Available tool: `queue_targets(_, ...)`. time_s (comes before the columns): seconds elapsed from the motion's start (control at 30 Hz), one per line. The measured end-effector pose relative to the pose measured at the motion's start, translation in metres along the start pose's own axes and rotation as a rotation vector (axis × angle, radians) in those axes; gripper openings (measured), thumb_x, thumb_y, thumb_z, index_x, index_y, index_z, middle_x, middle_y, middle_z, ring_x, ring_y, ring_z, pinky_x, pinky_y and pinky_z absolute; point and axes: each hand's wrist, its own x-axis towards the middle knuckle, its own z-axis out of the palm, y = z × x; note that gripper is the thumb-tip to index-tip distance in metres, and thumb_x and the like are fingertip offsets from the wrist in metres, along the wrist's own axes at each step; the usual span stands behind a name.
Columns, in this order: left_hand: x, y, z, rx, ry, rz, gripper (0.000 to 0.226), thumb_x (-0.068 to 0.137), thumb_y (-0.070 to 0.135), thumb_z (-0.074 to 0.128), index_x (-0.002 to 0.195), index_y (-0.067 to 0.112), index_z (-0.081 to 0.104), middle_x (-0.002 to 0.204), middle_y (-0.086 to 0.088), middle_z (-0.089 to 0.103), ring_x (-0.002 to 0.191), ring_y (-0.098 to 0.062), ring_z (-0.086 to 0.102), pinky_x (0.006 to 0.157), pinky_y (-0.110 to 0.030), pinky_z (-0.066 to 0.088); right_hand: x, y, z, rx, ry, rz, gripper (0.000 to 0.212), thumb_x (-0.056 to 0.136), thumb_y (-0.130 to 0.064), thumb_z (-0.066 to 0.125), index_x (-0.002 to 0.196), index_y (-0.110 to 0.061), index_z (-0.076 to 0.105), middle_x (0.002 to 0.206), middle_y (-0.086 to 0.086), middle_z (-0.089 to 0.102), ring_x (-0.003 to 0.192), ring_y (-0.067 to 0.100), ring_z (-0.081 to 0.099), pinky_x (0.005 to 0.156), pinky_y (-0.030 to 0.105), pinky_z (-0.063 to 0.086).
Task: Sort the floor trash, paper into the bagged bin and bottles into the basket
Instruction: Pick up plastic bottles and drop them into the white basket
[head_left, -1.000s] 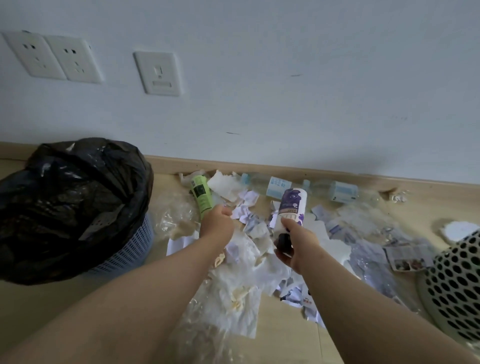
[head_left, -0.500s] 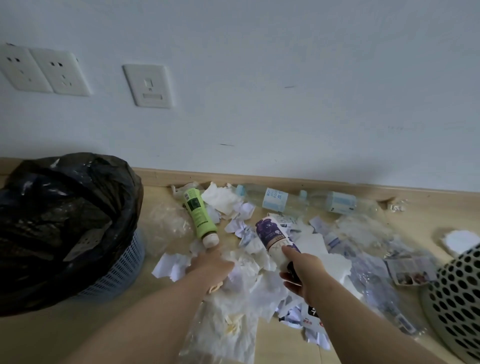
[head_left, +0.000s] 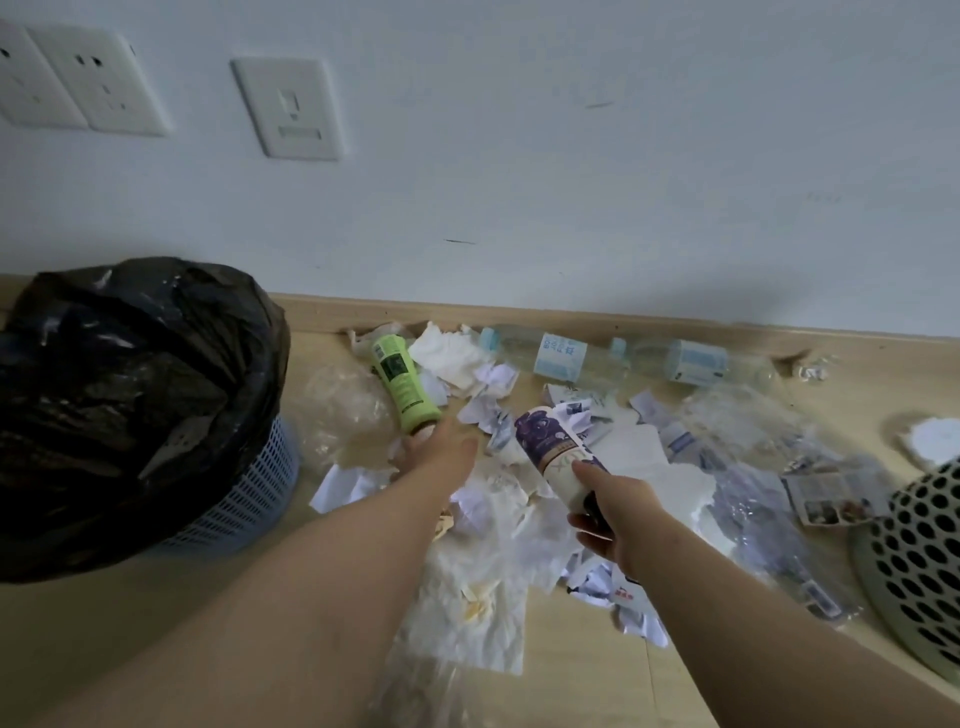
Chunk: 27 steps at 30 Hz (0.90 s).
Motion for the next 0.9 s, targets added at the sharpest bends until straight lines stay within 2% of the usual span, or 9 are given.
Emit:
queue_targets(0.1,0.015,-0.001,-0.005,0.023,-0.064,-0.025,0.059,0.093,0.037,0.046,0.147,0.029,0.022,0.152,-0.015,0.022,0.138,-0.037,0.024,0.111,-0.047,0.023,0.000,-0.002,0.002,0.015,0.004,-0.001,0.024,0.089,-0.026,0.061,0.077,-0.010,0.047,0.081,0.012,0.056,0.062,0.020,0.055,0.057,0.030,0.046)
queue_targets(0.17,0.018,-0.005,-0.004,0.042,-0.039,-0.043,0.053,0.092,0.033,0.046,0.143,0.034,0.030,0.146,-0.014,0.032,0.131,-0.037,0.034,0.109,-0.045,0.032,0.000,0.000,0.004,-0.003,-0.011,0.003,0.024,0.090,-0.026,0.060,0.077,-0.010,0.047,0.081,0.012,0.056,0.062,0.020,0.055,0.059,0.031,0.046)
queue_targets(0.27,0.013,-0.017,0.000,0.140,0.065,-0.026,0.039,0.089,0.042,0.043,0.128,0.043,0.044,0.130,-0.009,0.048,0.115,-0.031,0.047,0.099,-0.039,0.040,0.001,0.002,0.004,-0.010,-0.010,-0.002,0.024,0.089,-0.025,0.061,0.076,-0.010,0.047,0.078,0.012,0.056,0.062,0.021,0.054,0.060,0.031,0.045)
queue_targets(0.37,0.004,-0.025,-0.003,0.255,0.186,0.011,0.031,0.088,0.052,0.044,0.117,0.042,0.048,0.124,-0.010,0.050,0.113,-0.030,0.045,0.095,-0.040,0.034,0.001,-0.002,0.001,0.011,-0.004,-0.008,0.024,0.090,-0.025,0.061,0.076,-0.010,0.047,0.078,0.012,0.055,0.061,0.020,0.054,0.058,0.031,0.044)
queue_targets(0.47,-0.009,-0.022,-0.014,0.265,0.288,0.020,0.027,0.087,0.053,0.047,0.107,0.036,0.046,0.118,-0.013,0.047,0.110,-0.032,0.044,0.094,-0.044,0.030,-0.001,-0.010,0.000,0.036,-0.007,-0.033,0.024,0.090,-0.027,0.060,0.077,-0.011,0.046,0.080,0.010,0.056,0.061,0.019,0.056,0.056,0.029,0.046)
queue_targets(0.67,-0.036,-0.005,-0.042,-0.096,0.347,0.049,0.007,0.091,0.033,0.044,0.094,0.031,0.038,0.104,-0.012,0.052,0.090,-0.028,0.045,0.087,-0.041,0.028,-0.015,-0.032,-0.001,0.095,-0.027,-0.119,0.022,0.089,-0.029,0.061,0.080,-0.013,0.049,0.075,0.007,0.057,0.057,0.017,0.056,0.053,0.027,0.047)
queue_targets(0.8,-0.059,0.019,-0.055,-0.186,0.355,0.169,0.008,0.090,0.032,0.044,0.096,0.029,0.039,0.099,-0.009,0.057,0.090,-0.030,0.051,0.085,-0.038,0.032,-0.029,-0.059,0.000,0.234,-0.044,-0.183,0.022,0.089,-0.028,0.060,0.078,-0.014,0.047,0.077,0.008,0.055,0.054,0.018,0.055,0.050,0.026,0.047)
queue_targets(0.9,-0.077,0.044,-0.057,-0.389,0.347,0.284,0.010,0.089,0.030,0.048,0.096,0.028,0.041,0.094,-0.004,0.056,0.089,-0.029,0.054,0.089,-0.040,0.041,-0.037,-0.070,0.000,0.349,-0.039,-0.238,0.019,0.091,-0.027,0.058,0.082,-0.012,0.049,0.078,0.010,0.055,0.049,0.017,0.056,0.046,0.023,0.049)
